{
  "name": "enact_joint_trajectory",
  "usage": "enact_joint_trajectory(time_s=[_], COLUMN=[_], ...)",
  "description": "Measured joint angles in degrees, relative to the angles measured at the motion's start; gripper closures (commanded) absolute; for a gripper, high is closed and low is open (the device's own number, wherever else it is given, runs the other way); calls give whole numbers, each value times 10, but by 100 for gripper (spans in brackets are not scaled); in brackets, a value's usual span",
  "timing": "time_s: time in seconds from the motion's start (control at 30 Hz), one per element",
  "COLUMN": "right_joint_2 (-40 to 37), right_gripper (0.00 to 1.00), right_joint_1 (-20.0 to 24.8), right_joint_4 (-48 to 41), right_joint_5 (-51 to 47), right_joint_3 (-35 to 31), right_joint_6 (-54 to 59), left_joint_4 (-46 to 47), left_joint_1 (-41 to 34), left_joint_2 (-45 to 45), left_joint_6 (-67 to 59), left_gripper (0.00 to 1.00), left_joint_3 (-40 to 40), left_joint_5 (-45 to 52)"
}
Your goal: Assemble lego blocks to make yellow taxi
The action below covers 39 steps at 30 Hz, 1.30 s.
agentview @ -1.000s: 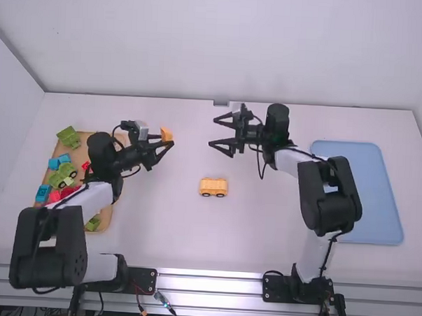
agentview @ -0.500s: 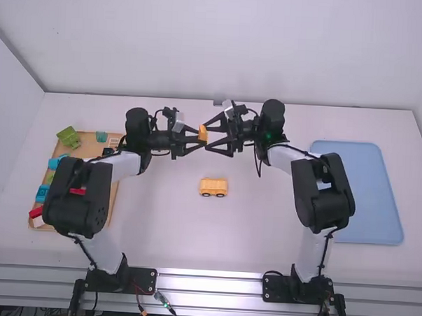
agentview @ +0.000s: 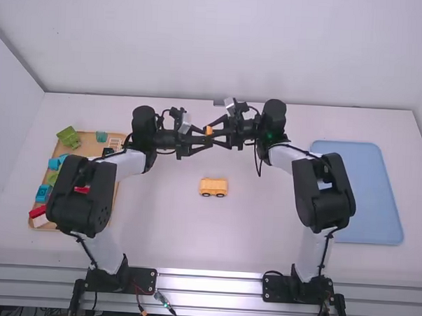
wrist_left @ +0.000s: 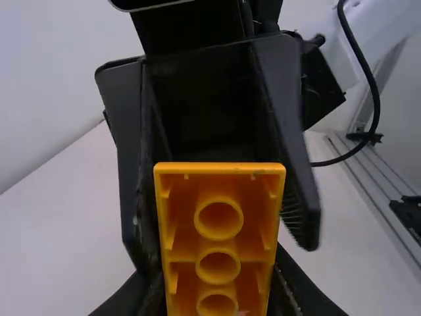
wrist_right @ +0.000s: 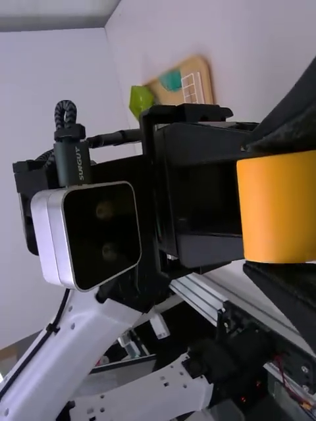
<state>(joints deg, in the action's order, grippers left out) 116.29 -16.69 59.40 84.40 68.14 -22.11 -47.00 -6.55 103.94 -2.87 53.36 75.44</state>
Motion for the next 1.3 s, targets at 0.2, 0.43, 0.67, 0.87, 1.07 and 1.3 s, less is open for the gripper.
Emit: enact_joint_trajectory(time_s=[0.2, 0.43, 0.67, 0.87, 1.07, 1.3], right_joint_2=[0, 0, 0, 0, 0, 0], right_gripper=[64, 60, 83, 91, 96, 100], right_joint_1=[0, 0, 2, 2, 6, 30], right_joint_4=[0, -15, -12, -16, -43, -259], right_joint_5=[0, 3, 0, 3, -21, -186], right_joint_3=[0, 0, 0, 0, 0, 3], right_joint_6=[10, 27, 54, 57, 54, 140], left_joint_4=[0, 0, 5, 2, 2, 53], left_joint_1=[0, 0, -1, -2, -2, 4], left_joint_2=[0, 0, 0, 0, 0, 0], left_joint_6=[9, 6, 30, 28, 25, 42], left_gripper=[98, 98, 98, 23, 1, 1], left_joint_3=[0, 0, 0, 0, 0, 0], left_joint_5=[-3, -9, -8, -14, -38, -34])
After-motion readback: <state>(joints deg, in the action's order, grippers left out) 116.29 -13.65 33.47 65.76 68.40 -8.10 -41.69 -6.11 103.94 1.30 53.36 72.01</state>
